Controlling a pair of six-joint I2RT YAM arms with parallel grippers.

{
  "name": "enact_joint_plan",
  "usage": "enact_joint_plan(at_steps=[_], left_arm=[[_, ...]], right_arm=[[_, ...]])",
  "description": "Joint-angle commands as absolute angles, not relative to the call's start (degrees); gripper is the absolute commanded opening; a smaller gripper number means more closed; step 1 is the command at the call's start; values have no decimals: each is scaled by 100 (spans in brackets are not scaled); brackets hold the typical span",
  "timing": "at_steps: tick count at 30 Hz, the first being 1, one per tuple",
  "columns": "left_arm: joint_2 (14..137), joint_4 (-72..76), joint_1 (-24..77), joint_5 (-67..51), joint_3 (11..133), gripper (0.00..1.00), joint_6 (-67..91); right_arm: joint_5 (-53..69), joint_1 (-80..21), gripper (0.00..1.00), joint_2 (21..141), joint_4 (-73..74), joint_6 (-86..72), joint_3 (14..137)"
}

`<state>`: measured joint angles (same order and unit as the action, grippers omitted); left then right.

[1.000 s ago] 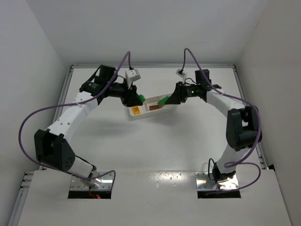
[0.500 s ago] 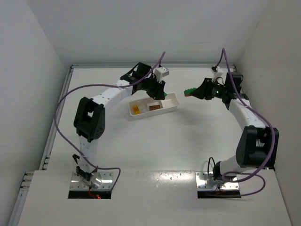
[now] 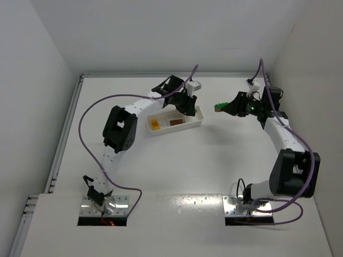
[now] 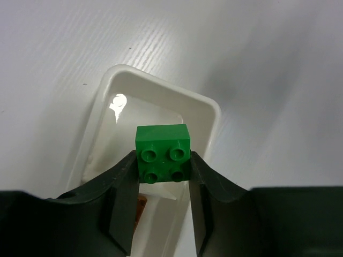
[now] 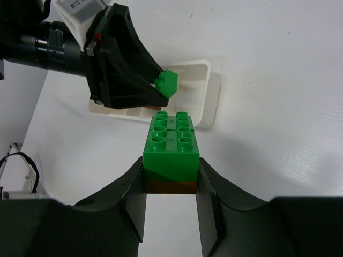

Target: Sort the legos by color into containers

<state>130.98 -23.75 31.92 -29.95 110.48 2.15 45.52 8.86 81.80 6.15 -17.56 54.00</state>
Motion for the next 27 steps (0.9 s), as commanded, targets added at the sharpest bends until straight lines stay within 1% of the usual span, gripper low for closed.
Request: enact_joint_plan(at_steps=[1,2,4,7,8,10,11,15,16,19,20,22,27], left_arm=[[13096,-2285,3331,-2988,11347,43,202],[13096,-2285,3331,-3040,11286,53,202],[13096,-2337,3331,-3041,11285,61,202],[13035,-2338,3331,-3094,11224,67,307],[13034,-2268,3279,-3146,11224,70,360],[12946,-2268,3278,-3251,11162,71,360],[12781,-2146,3209,-3409,11058,69,421],[12270,-1636,3042,-4629,10671,63,763],[12200,-1556,2963,-5258,10670,63,826],[12120,-1214,2900,-6360,10539,63,1142],[12068,-1126,2900,-6885,10538,63,1238],[12015,-801,2900,-7380,10355,65,1492],[11804,8,2953,-7506,9967,67,2091]], right_arm=[[4763,905,0,8033,492,-1750,5457],[4764,905,0,8033,492,-1749,5458],[4764,905,0,8147,492,-1749,5510],[4878,853,0,8209,492,-1591,5572],[4982,853,0,8279,492,-1443,5572],[5132,791,0,8340,492,-1441,5572],[5333,791,0,8393,492,-1372,5572],[5844,738,0,8394,843,-724,5687],[5949,738,0,8446,957,-573,5687],[6354,633,0,8446,1274,-290,5687],[6485,633,0,8446,1327,-212,5687],[6591,571,0,8446,1485,-54,5687],[6759,370,0,8446,1749,132,5687]])
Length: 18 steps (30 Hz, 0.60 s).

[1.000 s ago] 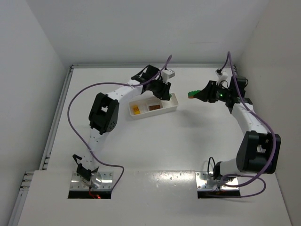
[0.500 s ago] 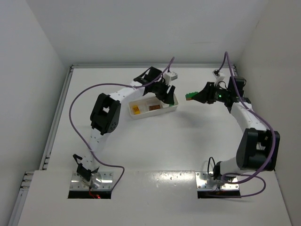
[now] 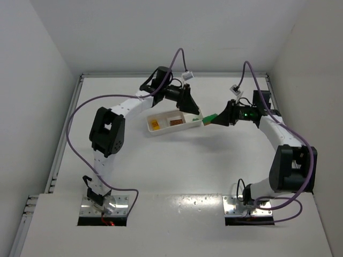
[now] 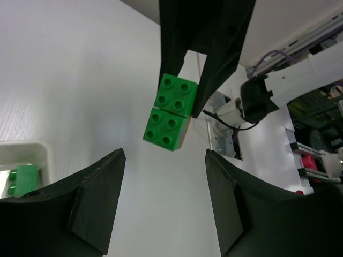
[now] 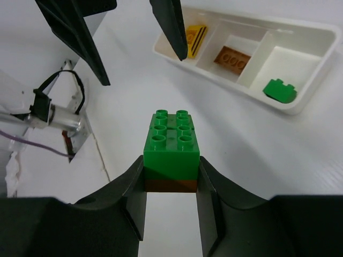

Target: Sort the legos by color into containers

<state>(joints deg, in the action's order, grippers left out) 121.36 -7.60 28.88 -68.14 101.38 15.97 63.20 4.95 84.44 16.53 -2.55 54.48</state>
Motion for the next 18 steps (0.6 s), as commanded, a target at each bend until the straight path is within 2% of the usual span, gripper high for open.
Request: enact_joint_plan(at_steps=[1,18], left_arm=[[11804,174,2953,-7506,9897,67,2196],[11698,835,3111,-7770,9562,69,2584]], right_arm=[[6759,369,0,8394,1749,132,5687],[6970,-114,0,8288,1336,-352,5854]])
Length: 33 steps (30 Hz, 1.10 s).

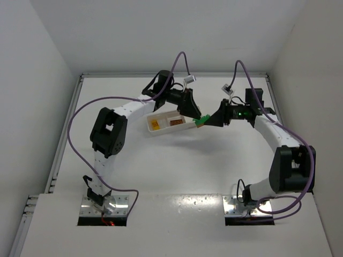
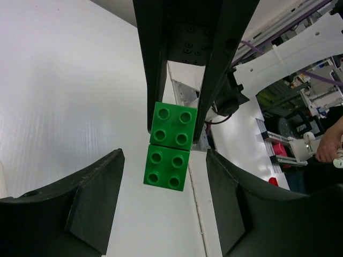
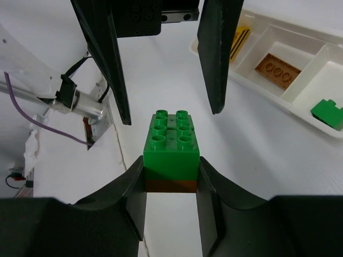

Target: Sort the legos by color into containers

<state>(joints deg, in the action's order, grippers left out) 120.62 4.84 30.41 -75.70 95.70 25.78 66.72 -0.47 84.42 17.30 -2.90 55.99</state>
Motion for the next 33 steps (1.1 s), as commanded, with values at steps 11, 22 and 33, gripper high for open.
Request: enact_joint_plan(at_steps=[11,22,33], left_arm=[[11646,1485,3269,-8007,9335,62,3006],[11540,2108,3322,-7946,9124,14,3532],[11663,5766,3024,-7559,8701,0,6521]], right_arm=[[6970,-237,0,8341,1055,-580,5854],[6970,-290,0,8394,1220,-467,5854],[6776,-404,0,8016,2478,931,5406]])
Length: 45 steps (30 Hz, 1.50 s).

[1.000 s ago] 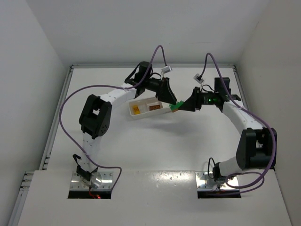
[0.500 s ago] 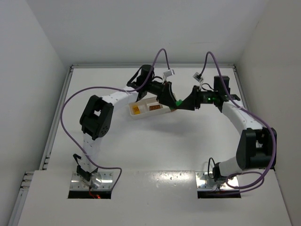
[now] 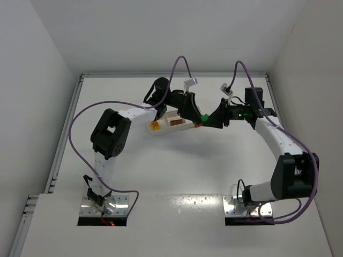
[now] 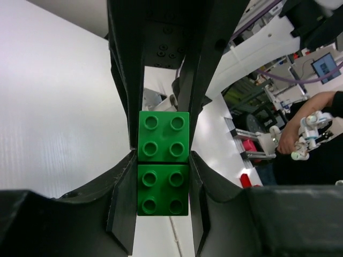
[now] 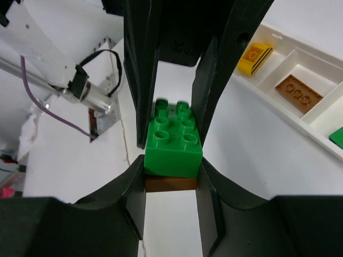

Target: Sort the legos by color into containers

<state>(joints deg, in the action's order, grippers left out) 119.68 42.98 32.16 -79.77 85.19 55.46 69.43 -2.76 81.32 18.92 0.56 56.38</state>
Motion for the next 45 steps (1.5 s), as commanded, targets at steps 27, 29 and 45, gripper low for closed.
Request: enact_joint_plan(at_steps=[27,29,45], left_arm=[[10494,-1608,2479,-3324,7910,3,159],[10564,-1670,2479,-2938,7910,7,89],[12137,-1723,2830,-3322,9983,8,378]], right_arm=[[6565,-404,0,7954,2821,1151,5449],[6565,-457,0,8024,2821,1204,5502],[6460,-457,0,8086,2821,1204,5607]])
